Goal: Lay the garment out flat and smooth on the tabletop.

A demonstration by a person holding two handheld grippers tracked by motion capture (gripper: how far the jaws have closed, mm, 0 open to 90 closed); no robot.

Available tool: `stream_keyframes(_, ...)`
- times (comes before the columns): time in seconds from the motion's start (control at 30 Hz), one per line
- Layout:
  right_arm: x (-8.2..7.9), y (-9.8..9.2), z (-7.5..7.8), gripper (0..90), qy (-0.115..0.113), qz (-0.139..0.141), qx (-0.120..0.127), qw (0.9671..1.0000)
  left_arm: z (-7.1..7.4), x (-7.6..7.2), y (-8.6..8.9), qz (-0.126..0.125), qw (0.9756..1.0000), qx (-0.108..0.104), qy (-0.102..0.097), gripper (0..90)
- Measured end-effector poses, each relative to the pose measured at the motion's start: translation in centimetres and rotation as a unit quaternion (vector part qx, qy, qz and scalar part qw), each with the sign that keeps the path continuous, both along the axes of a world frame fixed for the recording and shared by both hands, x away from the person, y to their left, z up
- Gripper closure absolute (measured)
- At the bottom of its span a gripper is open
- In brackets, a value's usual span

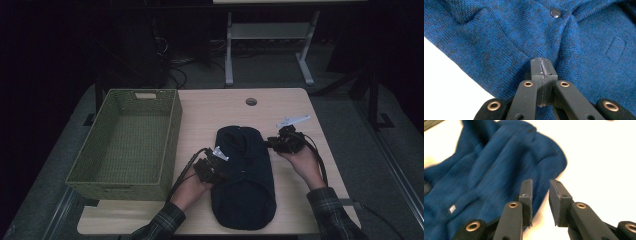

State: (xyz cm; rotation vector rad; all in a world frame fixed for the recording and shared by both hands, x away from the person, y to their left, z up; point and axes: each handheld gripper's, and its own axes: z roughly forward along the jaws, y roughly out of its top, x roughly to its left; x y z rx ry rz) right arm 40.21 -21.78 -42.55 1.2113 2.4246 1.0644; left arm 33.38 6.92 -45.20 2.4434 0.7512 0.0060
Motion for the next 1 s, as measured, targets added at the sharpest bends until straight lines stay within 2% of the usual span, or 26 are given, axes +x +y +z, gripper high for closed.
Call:
stream_keyframes(0.13, 2.7, 0.3, 0.0, 69.0, 0.004, -0.008, -0.002, 1.0000, 0.0, 0.0, 0.0, 0.001, 1.0000, -0.002, 0.001, 90.0)
stream_keyframes(0.17, 3.3, 0.3, -0.1, 68.7, -0.001, -0.011, -0.001, 0.9999, 0.0, 0.0, 0.0, 0.002, 1.0000, -0.002, 0.001, 90.0)
stream_keyframes(0.2, 3.9, 0.4, -0.1, 68.4, 0.006, -0.014, 0.001, 0.9999, 0.0, 0.0, 0.0, -0.002, 1.0000, 0.003, -0.001, 90.0)
stream_keyframes(0.27, 4.8, 0.3, -0.4, 68.0, 0.000, -0.019, 0.010, 0.9998, 0.0, 0.0, 0.0, -0.002, 1.0000, 0.003, -0.002, 90.0)
stream_keyframes(0.3, 5.4, 0.3, -0.6, 66.4, 0.012, -0.018, 0.014, 0.9996, 0.0, 0.0, 0.0, -0.002, 1.0000, 0.003, -0.001, 90.0)
stream_keyframes(0.37, 6.2, 0.4, -1.0, 66.2, 0.022, -0.018, 0.013, 0.9995, 0.0, 0.0, 0.0, 0.002, 1.0000, -0.002, 0.001, 90.0)
stream_keyframes(0.4, 6.4, 0.4, -1.2, 66.2, 0.018, -0.018, 0.017, 0.9995, 0.0, 0.0, 0.0, 0.001, 1.0000, -0.001, 0.002, 90.0)
stream_keyframes(0.47, 6.7, 0.4, -1.7, 65.2, 0.025, -0.019, 0.033, 0.9990, 0.0, 0.0, 0.0, 0.001, 1.0000, -0.002, 0.002, 90.0)
stream_keyframes(0.53, 6.9, 0.7, -2.4, 62.9, 0.033, -0.014, 0.026, 0.9990, 0.0, 0.0, 0.0, 0.001, 1.0000, -0.002, 0.001, 90.0)
stream_keyframes(0.7, 7.2, 1.4, -3.6, 61.6, 0.055, -0.002, 0.027, 0.9981, 0.0, 0.0, 0.0, 0.002, 1.0000, -0.003, 0.002, 90.0)
stream_keyframes(0.73, 7.2, 1.5, -3.8, 62.9, 0.060, -0.001, 0.030, 0.9977, 0.0, 0.0, 0.0, 0.002, 1.0000, -0.003, 0.003, 90.0)
stream_keyframes(0.87, 7.1, 1.6, -3.9, 77.1, 0.069, 0.007, 0.037, 0.9970, 0.0, 0.1, 0.1, 0.002, 1.0000, -0.006, 0.006, 90.0)
stream_keyframes(0.93, 7.1, 1.5, -3.8, 83.8, 0.065, 0.010, 0.028, 0.9974, -0.1, 0.1, 0.1, 0.002, 1.0000, -0.006, 0.007, 90.0)
stream_keyframes(1.0, 7.0, 1.7, -3.5, 86.1, 0.058, 0.008, 0.013, 0.9982, 0.0, 0.2, 0.2, 0.002, 0.9999, -0.007, 0.008, 90.0)
